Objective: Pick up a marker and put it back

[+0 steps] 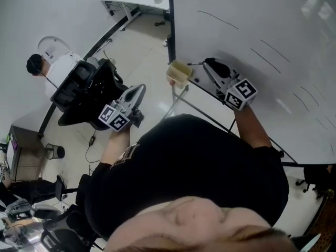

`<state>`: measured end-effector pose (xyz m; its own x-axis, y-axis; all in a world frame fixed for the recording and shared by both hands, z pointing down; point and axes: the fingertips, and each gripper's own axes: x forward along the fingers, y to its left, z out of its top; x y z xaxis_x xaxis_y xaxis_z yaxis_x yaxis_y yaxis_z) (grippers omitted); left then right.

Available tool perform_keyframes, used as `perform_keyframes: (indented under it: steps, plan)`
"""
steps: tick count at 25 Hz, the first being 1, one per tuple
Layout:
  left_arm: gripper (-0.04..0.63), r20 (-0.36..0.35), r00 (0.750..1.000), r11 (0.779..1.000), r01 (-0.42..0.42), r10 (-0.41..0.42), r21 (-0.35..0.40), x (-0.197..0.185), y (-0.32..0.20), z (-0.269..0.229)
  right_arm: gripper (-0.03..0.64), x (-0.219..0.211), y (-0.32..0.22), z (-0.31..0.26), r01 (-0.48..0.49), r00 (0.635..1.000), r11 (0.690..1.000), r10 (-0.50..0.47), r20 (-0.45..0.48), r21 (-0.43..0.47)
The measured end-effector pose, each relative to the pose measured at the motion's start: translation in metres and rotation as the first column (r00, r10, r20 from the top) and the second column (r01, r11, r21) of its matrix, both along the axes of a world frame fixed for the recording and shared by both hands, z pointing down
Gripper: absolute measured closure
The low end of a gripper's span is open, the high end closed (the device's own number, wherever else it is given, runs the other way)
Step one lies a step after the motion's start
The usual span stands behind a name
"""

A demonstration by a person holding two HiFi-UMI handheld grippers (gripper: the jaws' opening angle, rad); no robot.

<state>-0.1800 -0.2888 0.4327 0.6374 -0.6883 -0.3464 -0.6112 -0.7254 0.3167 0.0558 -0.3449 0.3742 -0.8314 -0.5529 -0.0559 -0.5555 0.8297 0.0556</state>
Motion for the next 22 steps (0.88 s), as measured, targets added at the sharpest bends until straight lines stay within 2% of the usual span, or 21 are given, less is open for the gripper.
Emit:
perform_keyframes:
  steps: [3, 5, 8, 10, 14, 16, 18, 20, 22]
  plan:
    - [0.599, -0.057, 0.998, 1.000, -0.001, 0.000, -0.018, -0.003, -0.004, -0.002, 0.563, 0.000, 0.001, 0.000, 0.000, 1.000, 1.000, 0.000, 0.000, 0.000]
    - [0.599, -0.065, 0.998, 1.000, -0.012, 0.011, -0.010, -0.002, -0.002, -0.004, 0.563, 0.000, 0.001, 0.000, 0.001, 1.000, 1.000, -0.001, 0.000, 0.000]
    - [0.599, 0.041, 0.999, 1.000, -0.003, 0.002, 0.024, 0.007, 0.003, -0.001, 0.563, 0.000, 0.002, 0.000, -0.001, 1.000, 1.000, 0.001, 0.001, 0.002]
    - [0.599, 0.058, 0.998, 1.000, -0.004, 0.003, 0.016, 0.009, 0.003, 0.001, 0.563, 0.000, 0.002, 0.000, -0.003, 1.000, 1.000, 0.003, 0.001, 0.002]
    - [0.599, -0.066, 0.998, 1.000, -0.002, 0.001, -0.019, -0.003, -0.003, 0.000, 0.563, 0.001, 0.003, 0.002, -0.002, 1.000, 1.000, 0.002, 0.000, 0.000]
    - [0.599, -0.088, 0.995, 0.999, 0.033, -0.037, -0.039, -0.011, -0.008, 0.003, 0.563, 0.000, 0.003, 0.002, -0.002, 1.000, 1.000, 0.002, 0.000, 0.001]
    - [0.599, -0.046, 0.997, 0.998, 0.061, -0.062, -0.031, -0.012, -0.009, 0.005, 0.563, 0.001, 0.002, 0.002, -0.004, 1.000, 1.000, 0.004, 0.000, 0.001]
    - [0.599, 0.008, 0.999, 0.999, 0.050, -0.050, -0.014, -0.006, -0.006, 0.005, 0.563, 0.001, 0.001, 0.002, -0.006, 1.000, 1.000, 0.006, -0.002, 0.001]
    - [0.599, 0.005, 0.999, 0.999, 0.034, -0.034, -0.024, -0.004, -0.007, 0.006, 0.563, 0.002, 0.000, 0.003, -0.008, 1.000, 1.000, 0.008, -0.003, -0.001]
